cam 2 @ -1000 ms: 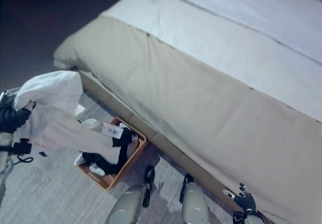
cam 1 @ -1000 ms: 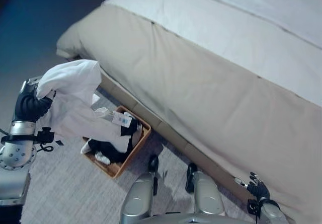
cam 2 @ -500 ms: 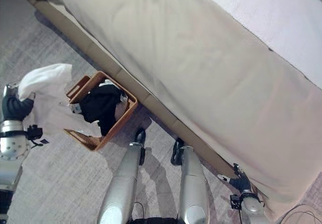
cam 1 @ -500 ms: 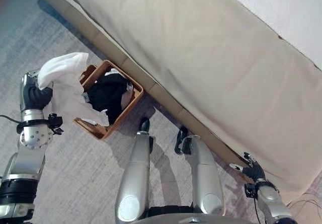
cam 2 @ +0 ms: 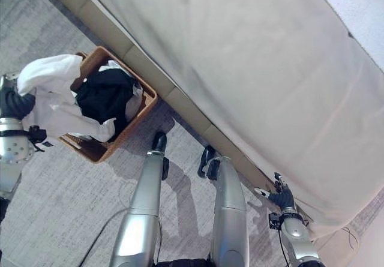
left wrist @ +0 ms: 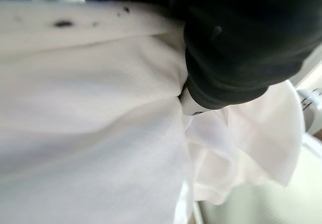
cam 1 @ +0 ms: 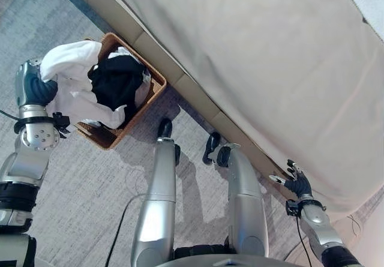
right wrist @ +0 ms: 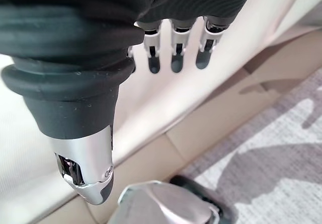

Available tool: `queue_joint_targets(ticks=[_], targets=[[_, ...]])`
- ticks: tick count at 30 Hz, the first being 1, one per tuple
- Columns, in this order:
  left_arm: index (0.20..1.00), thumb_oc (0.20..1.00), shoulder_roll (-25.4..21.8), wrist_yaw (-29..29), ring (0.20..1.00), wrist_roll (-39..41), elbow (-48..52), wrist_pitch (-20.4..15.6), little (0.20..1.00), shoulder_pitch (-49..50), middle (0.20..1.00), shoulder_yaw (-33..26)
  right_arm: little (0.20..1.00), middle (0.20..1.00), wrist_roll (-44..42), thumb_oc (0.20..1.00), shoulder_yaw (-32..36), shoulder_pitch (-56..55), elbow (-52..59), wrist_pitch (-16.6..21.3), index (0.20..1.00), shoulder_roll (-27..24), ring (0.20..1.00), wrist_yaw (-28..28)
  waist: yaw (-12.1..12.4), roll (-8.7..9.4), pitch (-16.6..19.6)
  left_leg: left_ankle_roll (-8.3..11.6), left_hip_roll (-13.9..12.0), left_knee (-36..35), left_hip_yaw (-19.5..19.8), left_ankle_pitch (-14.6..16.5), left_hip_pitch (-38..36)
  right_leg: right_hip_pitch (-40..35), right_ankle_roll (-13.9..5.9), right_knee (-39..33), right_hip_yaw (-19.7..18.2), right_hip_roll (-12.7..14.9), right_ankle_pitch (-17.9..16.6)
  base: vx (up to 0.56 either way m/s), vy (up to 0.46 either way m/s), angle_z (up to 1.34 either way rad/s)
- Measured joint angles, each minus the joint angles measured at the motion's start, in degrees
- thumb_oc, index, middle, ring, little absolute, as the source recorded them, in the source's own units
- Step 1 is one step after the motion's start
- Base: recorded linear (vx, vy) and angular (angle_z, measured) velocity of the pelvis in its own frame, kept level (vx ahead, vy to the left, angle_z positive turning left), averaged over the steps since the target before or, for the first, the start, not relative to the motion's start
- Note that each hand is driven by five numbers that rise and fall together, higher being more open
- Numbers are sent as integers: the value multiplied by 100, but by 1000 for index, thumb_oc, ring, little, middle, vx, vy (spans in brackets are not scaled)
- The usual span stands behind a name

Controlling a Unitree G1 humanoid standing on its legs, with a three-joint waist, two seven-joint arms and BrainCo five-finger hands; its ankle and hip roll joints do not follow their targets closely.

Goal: Pick up clothes into the bucket

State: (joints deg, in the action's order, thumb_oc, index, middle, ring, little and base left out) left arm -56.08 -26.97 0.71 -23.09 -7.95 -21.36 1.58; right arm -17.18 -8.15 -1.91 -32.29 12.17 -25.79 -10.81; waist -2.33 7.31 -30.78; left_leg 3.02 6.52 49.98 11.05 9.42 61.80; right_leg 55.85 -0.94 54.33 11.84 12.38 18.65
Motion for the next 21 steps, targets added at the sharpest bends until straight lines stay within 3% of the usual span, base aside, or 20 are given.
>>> queue_joint_targets(ticks=[5,7,8,9,13,21], targets=[[200,200,-151,-40,200,10,-369,32,200,-334,200,239,1000,1000,-50,1000,-131,81,102,47,1000,-34,1000,-78,-132,37,1,-30,-10,267,-2,75,375,323,4,171,-4,-3,31,17,20,-4],[373,373,-152,-45,373,11,-486,32,373,-401,373,254,1000,1000,-49,1000,-159,83,138,51,1000,-36,1000,-88,-165,39,2,-30,-23,335,-5,99,494,441,4,203,-8,-12,32,20,9,-7],[727,727,-156,-50,727,11,-537,40,727,-442,727,311,1000,1000,-50,1000,-159,83,122,52,1000,-36,1000,-104,-183,40,1,-37,-26,366,-6,107,542,483,3,222,-10,-16,32,9,20,-4],[1000,1000,-171,-49,1000,8,-581,44,1000,-496,1000,427,1000,1000,-50,1000,-165,82,92,51,1000,-42,1000,-109,-194,41,1,-38,-27,394,-10,120,567,506,-2,245,-12,-14,39,0,0,0],[1000,1000,-219,-43,1000,-25,-1014,208,1000,-786,1000,826,1000,1000,-50,1000,-184,103,87,66,1000,-59,1000,-115,-282,74,3,-32,-33,418,-26,131,599,558,-5,275,-31,-16,43,0,0,0],[1000,1000,-383,102,1000,-682,-1175,379,1000,-914,1000,1022,1000,1000,-46,1000,-226,107,64,114,1000,-113,1000,-99,-322,80,7,-29,-85,425,-55,132,692,668,2,284,-47,-46,46,-10,0,-2]])
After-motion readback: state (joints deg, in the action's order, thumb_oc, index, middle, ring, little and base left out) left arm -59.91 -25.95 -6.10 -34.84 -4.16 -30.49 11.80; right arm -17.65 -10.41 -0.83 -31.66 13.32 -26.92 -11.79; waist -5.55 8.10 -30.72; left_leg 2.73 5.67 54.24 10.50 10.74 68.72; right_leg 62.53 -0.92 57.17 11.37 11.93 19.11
